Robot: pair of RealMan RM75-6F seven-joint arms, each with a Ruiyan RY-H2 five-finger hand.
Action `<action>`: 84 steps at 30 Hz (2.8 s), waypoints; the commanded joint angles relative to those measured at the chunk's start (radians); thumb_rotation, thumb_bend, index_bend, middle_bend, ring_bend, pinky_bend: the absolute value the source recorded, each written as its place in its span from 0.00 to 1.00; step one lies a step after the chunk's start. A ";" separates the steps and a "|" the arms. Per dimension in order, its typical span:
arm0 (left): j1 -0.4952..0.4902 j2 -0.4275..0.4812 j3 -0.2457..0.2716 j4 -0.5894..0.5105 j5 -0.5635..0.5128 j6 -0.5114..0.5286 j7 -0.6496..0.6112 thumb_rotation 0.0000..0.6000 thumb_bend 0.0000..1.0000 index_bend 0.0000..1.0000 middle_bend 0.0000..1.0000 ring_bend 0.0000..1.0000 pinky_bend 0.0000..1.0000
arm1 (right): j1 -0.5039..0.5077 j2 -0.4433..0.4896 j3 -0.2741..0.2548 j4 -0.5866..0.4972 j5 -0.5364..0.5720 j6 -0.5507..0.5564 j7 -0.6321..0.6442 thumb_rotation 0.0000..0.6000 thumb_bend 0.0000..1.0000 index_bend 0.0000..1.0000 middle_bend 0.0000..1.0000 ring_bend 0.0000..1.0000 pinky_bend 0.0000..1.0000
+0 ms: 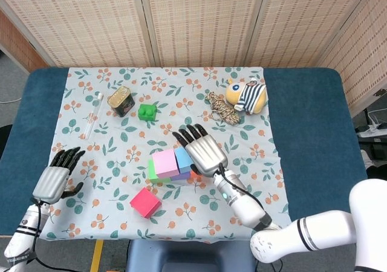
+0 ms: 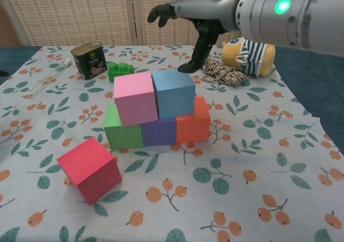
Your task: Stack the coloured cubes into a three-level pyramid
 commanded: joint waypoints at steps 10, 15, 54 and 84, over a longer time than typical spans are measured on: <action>0.008 0.037 0.098 -0.053 0.222 0.109 -0.128 1.00 0.34 0.00 0.00 0.00 0.07 | -0.271 0.207 -0.210 -0.074 -0.481 0.109 0.209 1.00 0.19 0.00 0.06 0.00 0.05; 0.010 0.042 0.126 -0.058 0.278 0.138 -0.130 1.00 0.34 0.00 0.00 0.00 0.07 | -0.339 0.268 -0.251 -0.031 -0.551 0.077 0.311 1.00 0.19 0.00 0.06 0.00 0.04; -0.237 -0.040 0.126 -0.213 0.394 -0.185 0.163 1.00 0.37 0.00 0.04 0.02 0.07 | -0.574 0.392 -0.174 0.123 -0.731 -0.038 0.701 1.00 0.19 0.00 0.06 0.00 0.04; -0.253 -0.075 0.143 -0.149 0.310 -0.193 0.206 1.00 0.38 0.00 0.34 0.15 0.08 | -0.640 0.406 -0.125 0.160 -0.763 -0.074 0.751 1.00 0.19 0.00 0.06 0.00 0.04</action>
